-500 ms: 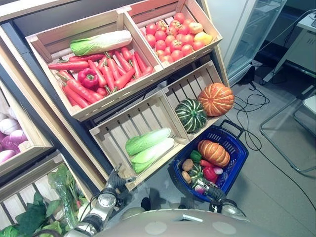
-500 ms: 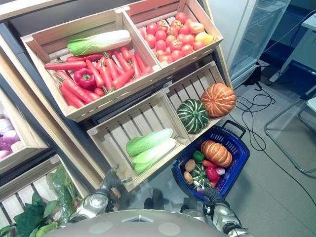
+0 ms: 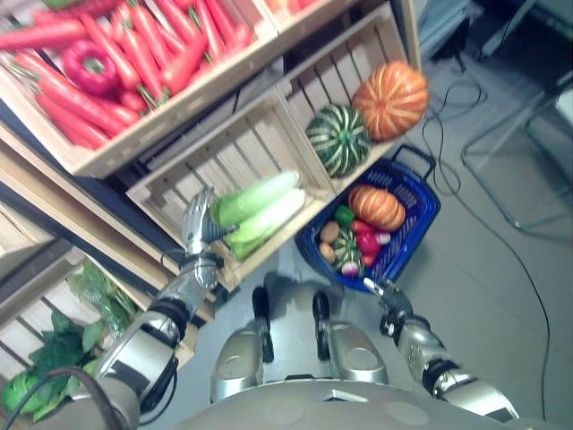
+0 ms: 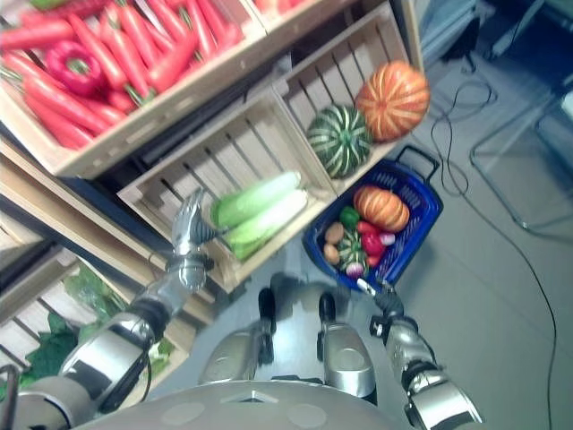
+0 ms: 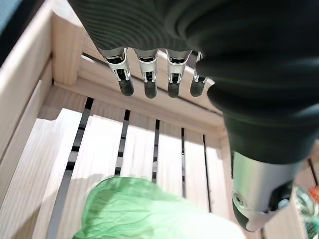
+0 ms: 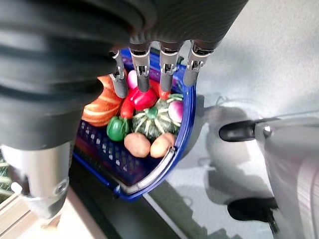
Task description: Pick up fruits and vegetables into the basket
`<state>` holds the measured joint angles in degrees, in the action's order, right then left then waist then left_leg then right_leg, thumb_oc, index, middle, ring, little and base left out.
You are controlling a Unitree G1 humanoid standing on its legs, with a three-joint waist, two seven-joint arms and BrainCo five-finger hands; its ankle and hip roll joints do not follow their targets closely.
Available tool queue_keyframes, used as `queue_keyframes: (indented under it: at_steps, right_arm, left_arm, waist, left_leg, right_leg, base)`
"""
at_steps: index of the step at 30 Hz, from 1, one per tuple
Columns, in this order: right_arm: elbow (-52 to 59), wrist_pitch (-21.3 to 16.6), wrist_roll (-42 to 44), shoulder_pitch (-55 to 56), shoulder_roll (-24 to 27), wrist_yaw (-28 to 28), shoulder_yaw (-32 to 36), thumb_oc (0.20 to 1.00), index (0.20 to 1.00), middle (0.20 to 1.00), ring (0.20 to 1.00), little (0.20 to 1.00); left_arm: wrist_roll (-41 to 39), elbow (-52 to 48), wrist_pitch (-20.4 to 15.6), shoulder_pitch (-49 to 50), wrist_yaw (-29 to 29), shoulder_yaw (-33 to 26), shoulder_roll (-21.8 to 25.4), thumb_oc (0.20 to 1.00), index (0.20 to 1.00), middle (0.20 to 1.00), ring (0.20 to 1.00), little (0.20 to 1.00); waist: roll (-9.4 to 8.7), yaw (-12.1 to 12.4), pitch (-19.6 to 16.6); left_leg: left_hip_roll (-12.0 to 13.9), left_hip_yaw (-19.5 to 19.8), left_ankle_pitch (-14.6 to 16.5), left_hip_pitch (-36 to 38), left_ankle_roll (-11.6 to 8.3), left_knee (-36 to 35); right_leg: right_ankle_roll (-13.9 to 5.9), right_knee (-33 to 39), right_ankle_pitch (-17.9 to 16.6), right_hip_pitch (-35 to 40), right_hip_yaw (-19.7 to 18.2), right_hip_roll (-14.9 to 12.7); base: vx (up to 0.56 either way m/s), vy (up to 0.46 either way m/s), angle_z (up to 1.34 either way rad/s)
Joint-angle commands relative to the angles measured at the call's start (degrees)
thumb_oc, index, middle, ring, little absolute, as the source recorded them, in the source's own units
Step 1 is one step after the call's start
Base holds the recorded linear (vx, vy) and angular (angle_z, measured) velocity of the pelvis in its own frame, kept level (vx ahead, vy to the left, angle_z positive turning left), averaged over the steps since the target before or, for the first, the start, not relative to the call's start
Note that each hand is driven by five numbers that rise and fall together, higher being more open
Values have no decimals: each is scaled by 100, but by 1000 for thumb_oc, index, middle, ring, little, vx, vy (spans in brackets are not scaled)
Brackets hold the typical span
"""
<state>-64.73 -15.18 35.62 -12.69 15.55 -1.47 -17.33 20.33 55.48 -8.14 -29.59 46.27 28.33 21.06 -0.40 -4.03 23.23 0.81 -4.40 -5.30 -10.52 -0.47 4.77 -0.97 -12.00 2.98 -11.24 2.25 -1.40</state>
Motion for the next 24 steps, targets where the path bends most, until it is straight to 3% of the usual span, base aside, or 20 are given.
queue_keyframes:
  at_steps: [1, 10, 17, 24]
  right_arm:
    - [431, -295, 311, 189, 176, -25, -187, 1000, 1000, 1000, 1000, 1000]
    - [871, -557, 606, -298, 356, -22, -430, 1000, 1000, 1000, 1000, 1000]
    - [1360, -624, 639, -350, 466, -170, -472, 1000, 1000, 1000, 1000, 1000]
    - [1734, -680, 630, -228, 508, -219, -440, 1000, 1000, 1000, 1000, 1000]
  left_arm:
    - [154, 140, 161, -309, 542, 22, 128, 1000, 1000, 1000, 1000, 1000]
    - [232, 463, 680, -1627, 1176, 284, 671, 1000, 1000, 1000, 1000, 1000]
    - [225, 381, 1139, -2306, 1587, 120, 1071, 1000, 1000, 1000, 1000, 1000]
    - [294, 73, 1343, -2560, 1621, -4, 1240, 1000, 1000, 1000, 1000, 1000]
  waist:
    - [-111, -94, 60]
    - [-249, -259, 641]
    - [-257, -352, 656]
    - [-247, -399, 656]
  left_leg:
    - [-131, -34, 1052, -462, 4, 1333]
    - [-123, -44, 1285, -1938, -119, 2542]
    - [-77, -148, 1466, -2901, -110, 3161]
    - [-106, -135, 1515, -3209, -142, 3315]
  right_leg:
    - [-125, -840, 323, -489, 60, 27]
    - [-18, -1960, 589, -1788, 45, 15]
    - [-7, -2557, 667, -2739, 54, 50]
    - [-35, -2672, 668, -3036, 26, 73]
  base:
    - [-134, 10, 3]
    - [-110, 4, 3]
    - [-33, -4, -2]
    - [24, -5, -1]
